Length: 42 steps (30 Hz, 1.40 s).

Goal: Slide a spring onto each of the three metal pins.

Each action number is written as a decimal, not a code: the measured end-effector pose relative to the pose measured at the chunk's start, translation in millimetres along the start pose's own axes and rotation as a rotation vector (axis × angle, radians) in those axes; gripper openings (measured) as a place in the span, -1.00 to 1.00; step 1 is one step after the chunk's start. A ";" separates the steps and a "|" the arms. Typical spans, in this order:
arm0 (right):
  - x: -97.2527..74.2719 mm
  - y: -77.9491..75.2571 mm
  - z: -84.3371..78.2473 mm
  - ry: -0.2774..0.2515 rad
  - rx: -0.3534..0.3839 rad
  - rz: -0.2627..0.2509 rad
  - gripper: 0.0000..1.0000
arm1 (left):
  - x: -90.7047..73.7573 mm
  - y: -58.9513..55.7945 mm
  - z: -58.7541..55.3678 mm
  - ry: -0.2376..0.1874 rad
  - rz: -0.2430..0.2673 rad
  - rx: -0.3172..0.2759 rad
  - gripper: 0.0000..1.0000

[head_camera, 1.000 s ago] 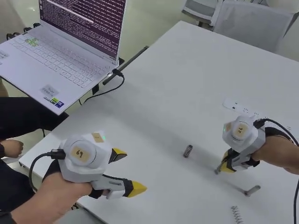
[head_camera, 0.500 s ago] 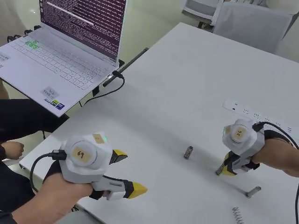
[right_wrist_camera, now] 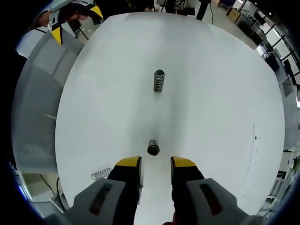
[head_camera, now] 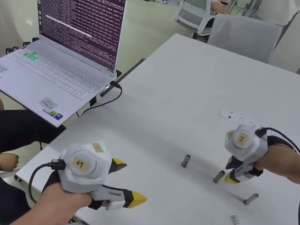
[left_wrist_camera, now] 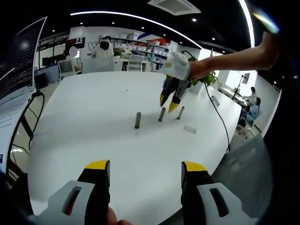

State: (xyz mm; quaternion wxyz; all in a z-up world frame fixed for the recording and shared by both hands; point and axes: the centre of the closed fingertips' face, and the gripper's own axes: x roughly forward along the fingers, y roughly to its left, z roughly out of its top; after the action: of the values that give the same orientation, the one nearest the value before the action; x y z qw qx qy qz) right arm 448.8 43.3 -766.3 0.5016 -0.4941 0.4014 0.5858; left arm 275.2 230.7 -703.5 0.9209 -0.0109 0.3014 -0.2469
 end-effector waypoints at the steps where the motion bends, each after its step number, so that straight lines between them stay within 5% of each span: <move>1: -1.1 0.1 -1.6 0.000 0.002 -0.005 -0.54 | -0.1 -0.5 1.0 -0.002 -0.001 0.002 0.13; 13: -18.2 3.1 -5.5 -0.040 0.061 -0.045 -0.47 | -2.0 -5.7 4.7 -0.014 -0.011 0.005 0.13; 32: -31.1 22.6 -2.7 -0.219 0.263 -0.099 -0.41 | -6.2 -13.9 7.7 -0.021 -0.020 0.016 0.13; 42: -29.2 30.8 -9.9 -0.267 0.345 -0.125 -0.37 | -5.5 -17.0 7.4 -0.019 -0.026 0.016 0.13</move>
State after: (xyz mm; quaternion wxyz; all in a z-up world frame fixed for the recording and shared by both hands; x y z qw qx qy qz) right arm 420.5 22.8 -740.3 0.6626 -0.3429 0.3946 0.5364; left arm 267.9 217.4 -691.6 0.9205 -0.0100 0.2904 -0.2612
